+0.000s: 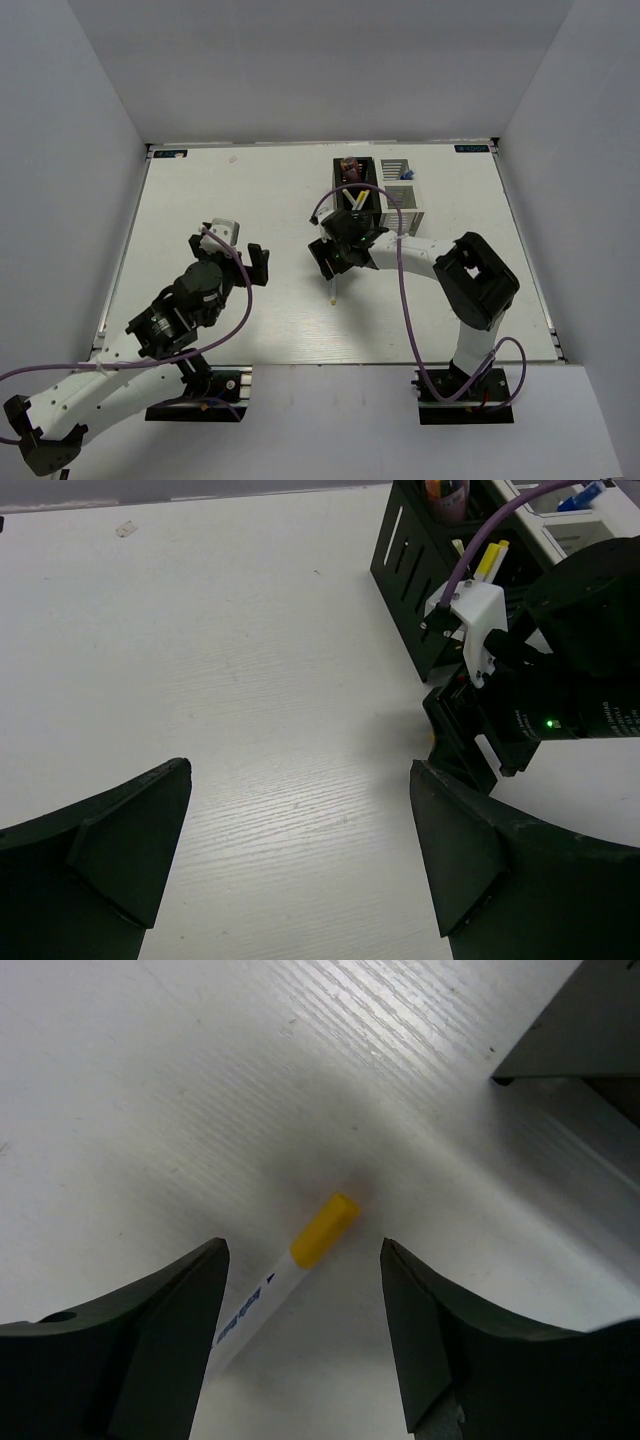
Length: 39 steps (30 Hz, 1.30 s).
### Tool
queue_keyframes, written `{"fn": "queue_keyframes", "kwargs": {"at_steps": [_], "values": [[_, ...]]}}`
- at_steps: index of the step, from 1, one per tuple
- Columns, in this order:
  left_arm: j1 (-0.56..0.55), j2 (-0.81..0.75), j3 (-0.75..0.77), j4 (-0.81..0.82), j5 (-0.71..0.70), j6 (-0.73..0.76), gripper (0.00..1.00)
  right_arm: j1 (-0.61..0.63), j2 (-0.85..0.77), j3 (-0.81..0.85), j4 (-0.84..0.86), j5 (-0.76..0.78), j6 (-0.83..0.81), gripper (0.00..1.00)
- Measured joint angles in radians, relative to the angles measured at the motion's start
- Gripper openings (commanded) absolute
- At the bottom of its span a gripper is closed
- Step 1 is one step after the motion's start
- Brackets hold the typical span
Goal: Sort the stationery into containers
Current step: Pick up the pen from the center of the board.
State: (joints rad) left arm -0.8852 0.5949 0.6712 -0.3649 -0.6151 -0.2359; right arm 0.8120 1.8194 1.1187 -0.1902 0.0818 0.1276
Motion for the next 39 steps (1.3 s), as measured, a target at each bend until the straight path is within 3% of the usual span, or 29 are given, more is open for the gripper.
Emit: {"fn": "queue_keyframes", "kwargs": {"at_steps": [5,11,12,21,28,35,39], "values": [[0.000,-0.017,0.000,-0.001,0.006,0.000,1.00,0.002,0.026,0.005,-0.005,0.024,0.017,0.57],[0.000,-0.039,0.000,-0.001,0.006,0.000,1.00,-0.001,0.037,0.020,-0.019,0.011,0.014,0.36],[0.000,-0.041,0.000,-0.001,0.006,0.000,1.00,0.000,0.039,0.021,-0.019,0.007,0.010,0.28],[0.000,-0.042,0.000,-0.001,0.006,0.000,1.00,0.027,0.041,0.030,-0.042,-0.079,-0.060,0.01],[0.000,-0.042,0.000,-0.001,0.006,0.000,1.00,0.039,-0.013,0.028,-0.125,-0.245,-0.152,0.00],[0.000,-0.042,0.000,-0.001,0.006,0.003,1.00,-0.011,-0.340,0.026,-0.100,-0.353,-0.239,0.00],[0.000,-0.042,0.000,-0.001,0.006,0.006,1.00,-0.079,-0.441,0.030,-0.021,-0.368,-0.276,0.00]]}}
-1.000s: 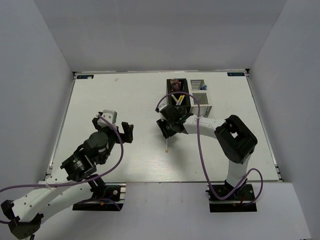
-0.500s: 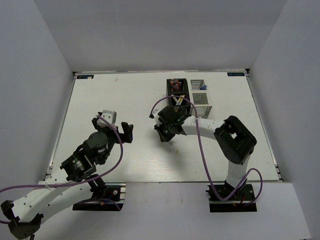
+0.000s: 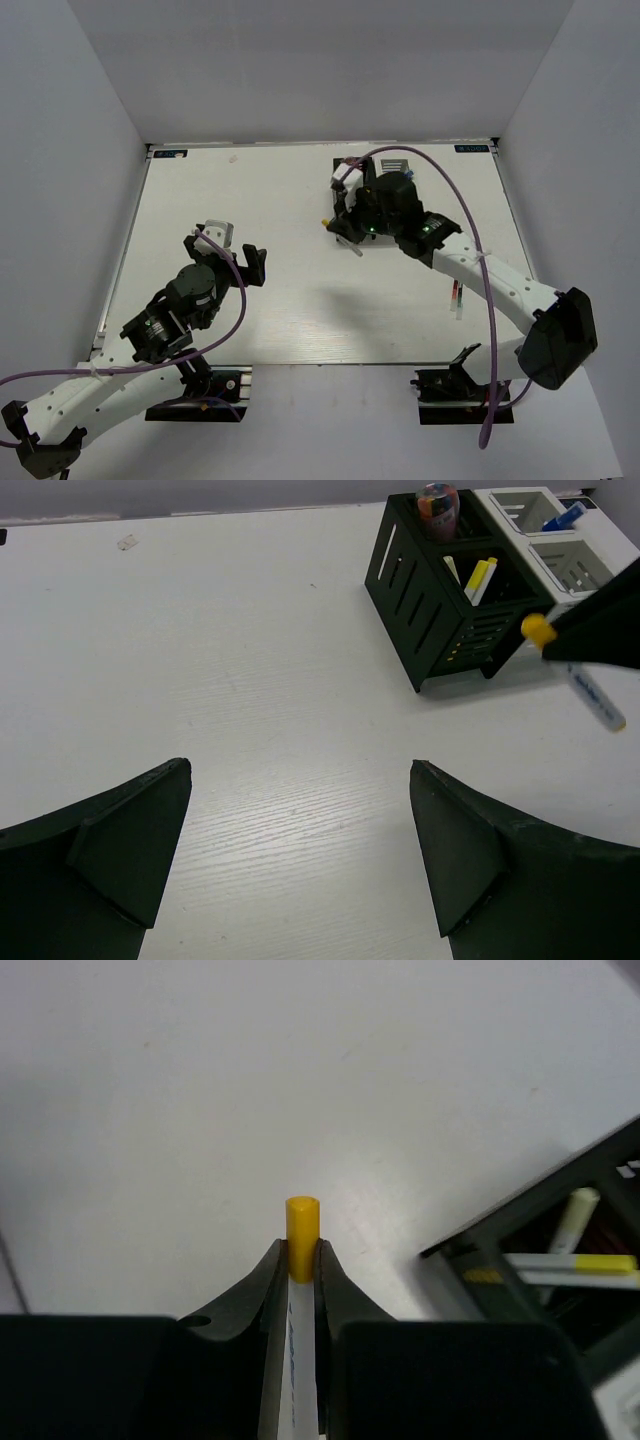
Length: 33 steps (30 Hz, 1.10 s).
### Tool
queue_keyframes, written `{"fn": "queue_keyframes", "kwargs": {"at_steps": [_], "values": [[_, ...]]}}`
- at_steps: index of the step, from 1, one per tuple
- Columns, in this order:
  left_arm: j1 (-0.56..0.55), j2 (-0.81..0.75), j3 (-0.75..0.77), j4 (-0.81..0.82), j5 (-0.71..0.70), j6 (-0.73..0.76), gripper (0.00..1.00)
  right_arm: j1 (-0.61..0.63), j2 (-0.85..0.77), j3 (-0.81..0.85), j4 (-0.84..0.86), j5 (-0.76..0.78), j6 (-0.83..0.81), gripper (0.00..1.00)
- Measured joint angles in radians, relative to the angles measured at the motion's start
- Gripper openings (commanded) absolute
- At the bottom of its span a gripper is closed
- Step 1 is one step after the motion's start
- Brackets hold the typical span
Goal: Sort the stationery into containers
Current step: Pick up the pen from the center of the board, then place the pen in the storage box.
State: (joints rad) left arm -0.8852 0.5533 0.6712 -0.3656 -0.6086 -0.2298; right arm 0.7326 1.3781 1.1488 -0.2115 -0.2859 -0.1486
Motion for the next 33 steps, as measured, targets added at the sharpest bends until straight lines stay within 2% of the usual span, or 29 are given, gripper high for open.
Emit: {"fn": "queue_keyframes", "kwargs": {"at_steps": [5,8,14,21,26,32,33], "values": [[0.000,0.000,0.000,0.000,0.000,0.001,1.00,-0.110,-0.058,-0.143,0.245,-0.003,-0.057,0.00],[0.000,0.002,0.000,0.000,0.000,0.001,1.00,-0.163,-0.022,-0.177,0.330,-0.014,-0.090,0.00],[0.000,0.015,0.000,0.000,0.001,0.001,1.00,-0.249,0.115,-0.055,0.400,-0.111,-0.114,0.00],[0.000,0.021,0.000,0.000,0.000,0.005,1.00,-0.323,0.188,0.110,0.459,-0.251,-0.128,0.00],[0.000,0.024,0.000,0.000,0.000,0.005,1.00,-0.359,0.344,0.243,0.488,-0.351,-0.132,0.00],[0.000,0.028,0.000,0.000,0.000,0.011,1.00,-0.380,0.487,0.261,0.489,-0.411,-0.131,0.00],[0.000,0.030,0.000,0.000,0.000,0.012,1.00,-0.383,0.496,0.260,0.487,-0.416,-0.131,0.04]]}}
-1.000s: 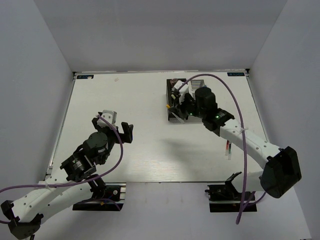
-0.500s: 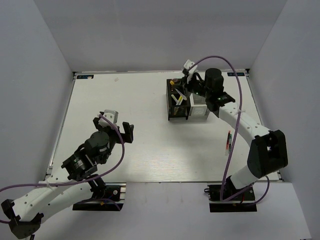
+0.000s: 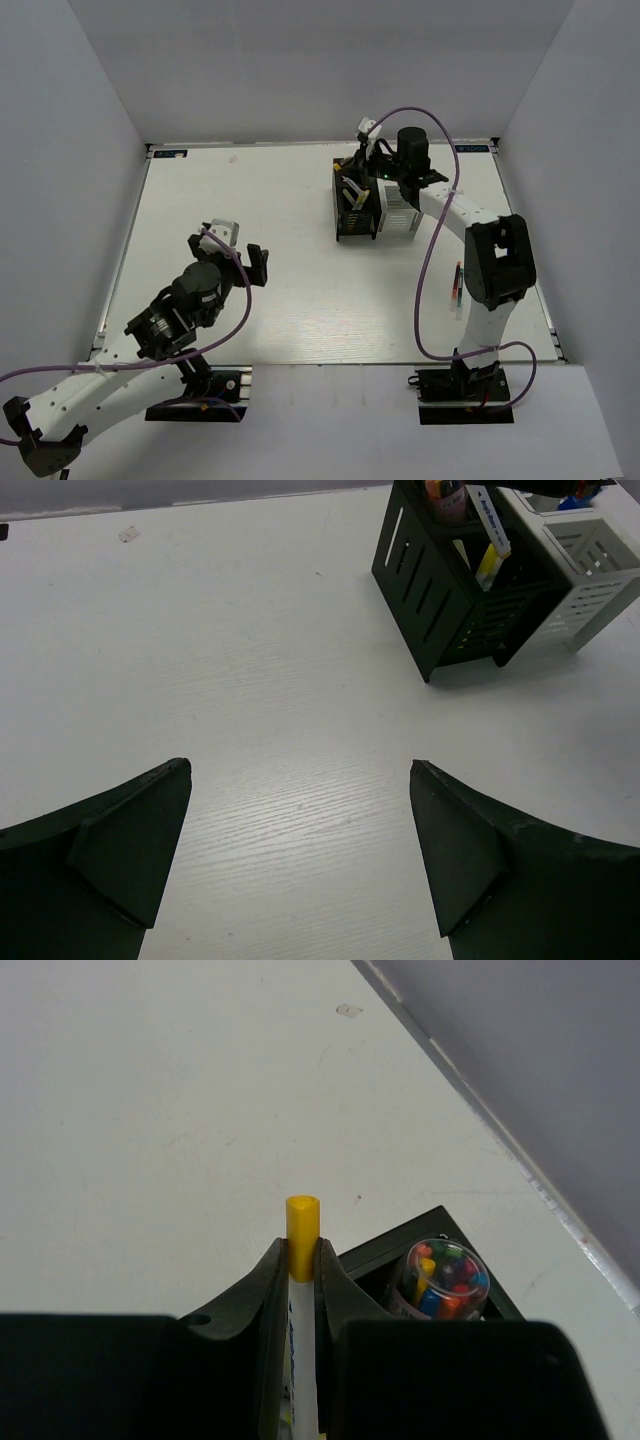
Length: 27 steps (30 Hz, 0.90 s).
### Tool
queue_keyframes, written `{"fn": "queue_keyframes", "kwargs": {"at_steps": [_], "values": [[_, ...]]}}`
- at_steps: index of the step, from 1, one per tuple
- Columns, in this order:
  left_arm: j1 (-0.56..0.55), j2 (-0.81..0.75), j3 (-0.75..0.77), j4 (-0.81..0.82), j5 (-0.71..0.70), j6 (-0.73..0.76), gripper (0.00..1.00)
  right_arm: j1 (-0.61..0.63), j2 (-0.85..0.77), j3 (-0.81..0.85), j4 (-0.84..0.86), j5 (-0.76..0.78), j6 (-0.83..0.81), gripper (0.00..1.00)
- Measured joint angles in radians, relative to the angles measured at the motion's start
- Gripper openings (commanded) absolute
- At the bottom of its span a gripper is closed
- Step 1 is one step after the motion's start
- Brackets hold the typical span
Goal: Sort the stationery into containers
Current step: Place the pen in the storage box, then pick up the pen from the center of the board.
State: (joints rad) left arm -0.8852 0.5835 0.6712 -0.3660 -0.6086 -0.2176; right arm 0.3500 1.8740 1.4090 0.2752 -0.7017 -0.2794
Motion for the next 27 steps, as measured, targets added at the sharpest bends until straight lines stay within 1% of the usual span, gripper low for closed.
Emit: {"fn": "queue_keyframes", "kwargs": {"at_steps": [2,3,4,7,8,11,14,16,17,20,21,22,23,25,26,27], "values": [[0.000,0.006,0.000,0.000,0.002,0.002,1.00,-0.005,0.004,-0.003,-0.003,-0.011,0.002,0.14],[0.000,0.009,0.000,0.000,0.004,0.005,1.00,-0.008,0.004,-0.005,-0.001,-0.017,0.002,0.22],[0.000,0.012,0.000,0.001,0.013,0.010,1.00,-0.011,0.004,-0.005,0.004,-0.024,0.006,0.46],[0.001,0.023,-0.002,0.014,0.067,0.032,1.00,-0.021,0.001,-0.019,0.013,-0.039,0.013,0.72],[0.000,0.025,-0.005,0.023,0.092,0.045,1.00,-0.023,-0.001,-0.026,0.014,-0.041,0.015,0.75],[0.001,0.058,-0.011,0.058,0.206,0.080,1.00,-0.034,-0.025,-0.072,0.014,-0.042,0.010,0.77],[0.000,0.130,-0.011,0.084,0.311,0.108,1.00,-0.040,-0.079,-0.131,0.012,-0.040,0.012,0.77],[0.001,0.184,-0.011,0.092,0.373,0.118,1.00,-0.048,-0.137,-0.176,0.010,-0.025,0.018,0.73],[0.000,0.208,-0.011,0.094,0.399,0.123,1.00,-0.051,-0.179,-0.205,0.005,-0.014,0.027,0.64],[0.000,0.262,-0.011,0.109,0.480,0.130,1.00,-0.069,-0.336,-0.291,0.000,0.060,0.064,0.50],[0.000,0.276,-0.011,0.117,0.505,0.132,1.00,-0.080,-0.408,-0.333,-0.008,0.089,0.079,0.37],[0.001,0.290,-0.011,0.125,0.531,0.132,1.00,-0.092,-0.487,-0.377,-0.018,0.137,0.093,0.32],[0.001,0.301,-0.010,0.135,0.552,0.133,1.00,-0.105,-0.564,-0.416,-0.039,0.177,0.103,0.28],[0.000,0.336,-0.002,0.157,0.591,0.134,1.00,-0.134,-0.703,-0.471,-0.097,0.266,0.116,0.32],[-0.001,0.356,0.008,0.165,0.601,0.135,1.00,-0.146,-0.752,-0.483,-0.134,0.303,0.117,0.44],[-0.001,0.383,0.026,0.167,0.610,0.135,1.00,-0.155,-0.784,-0.488,-0.168,0.333,0.122,0.49]]}}
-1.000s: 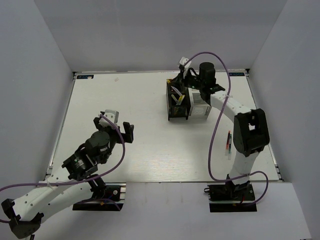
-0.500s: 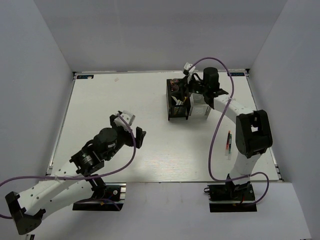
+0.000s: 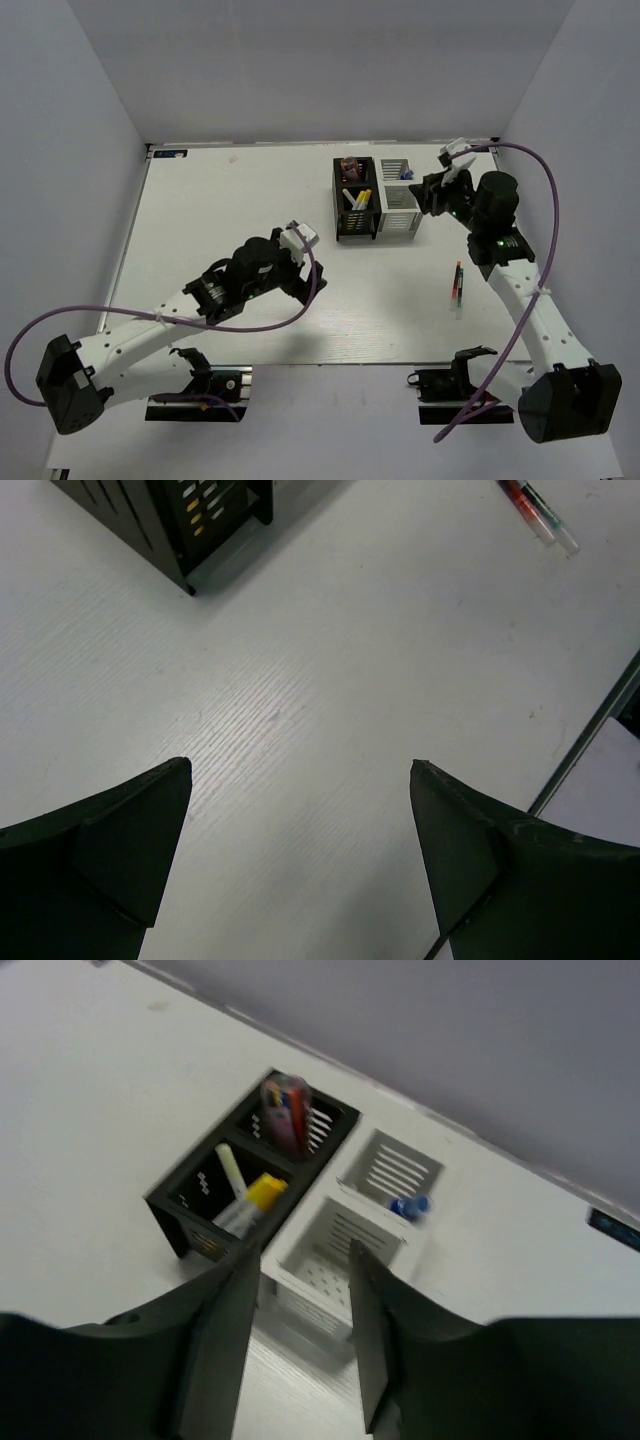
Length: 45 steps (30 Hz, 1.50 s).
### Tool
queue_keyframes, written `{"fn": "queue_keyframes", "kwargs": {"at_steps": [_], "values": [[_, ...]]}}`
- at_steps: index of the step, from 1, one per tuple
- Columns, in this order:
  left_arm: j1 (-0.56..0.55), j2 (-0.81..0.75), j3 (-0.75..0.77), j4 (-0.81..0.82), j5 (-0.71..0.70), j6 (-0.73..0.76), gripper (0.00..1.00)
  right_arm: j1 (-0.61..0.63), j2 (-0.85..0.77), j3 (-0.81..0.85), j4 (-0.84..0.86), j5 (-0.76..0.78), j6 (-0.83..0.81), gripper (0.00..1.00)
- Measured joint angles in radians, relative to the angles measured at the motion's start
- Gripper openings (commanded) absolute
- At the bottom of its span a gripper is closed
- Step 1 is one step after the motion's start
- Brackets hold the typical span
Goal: Sort the stationery into containers
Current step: Pick up the pen from the center of the board.
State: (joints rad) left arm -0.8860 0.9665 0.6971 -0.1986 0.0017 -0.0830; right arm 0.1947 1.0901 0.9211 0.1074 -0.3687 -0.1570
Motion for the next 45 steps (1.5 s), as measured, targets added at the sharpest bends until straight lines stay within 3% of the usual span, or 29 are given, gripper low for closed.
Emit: {"fn": "queue_keyframes", "kwargs": {"at_steps": [5,11,20,25,26,31,39,45], "values": [[-0.001,0.110,0.107,-0.010,-0.013,-0.025,1.00,-0.046,-0.003,0.020,-0.236,0.124,-0.040,0.59],[-0.001,0.102,0.131,-0.137,-0.093,-0.093,1.00,-0.111,0.107,0.064,-0.482,0.220,-0.095,0.66],[0.000,-0.149,0.096,-0.208,-0.157,-0.184,1.00,-0.156,0.212,0.149,-0.721,0.330,-0.111,0.61],[0.000,-0.159,0.095,-0.191,-0.152,-0.196,1.00,-0.169,0.259,0.114,-0.739,0.387,-0.116,0.31],[0.000,-0.151,0.095,-0.191,-0.151,-0.197,1.00,-0.173,0.274,0.097,-0.737,0.396,-0.116,0.29],[0.000,-0.121,0.082,-0.200,-0.143,-0.200,1.00,-0.221,0.333,0.026,-0.732,0.412,-0.118,0.27],[0.000,-0.119,0.081,-0.202,-0.125,-0.204,1.00,-0.274,0.402,-0.023,-0.696,0.418,-0.135,0.36],[0.000,-0.116,0.081,-0.202,-0.117,-0.203,1.00,-0.294,0.444,-0.036,-0.671,0.414,-0.140,0.36]]}}
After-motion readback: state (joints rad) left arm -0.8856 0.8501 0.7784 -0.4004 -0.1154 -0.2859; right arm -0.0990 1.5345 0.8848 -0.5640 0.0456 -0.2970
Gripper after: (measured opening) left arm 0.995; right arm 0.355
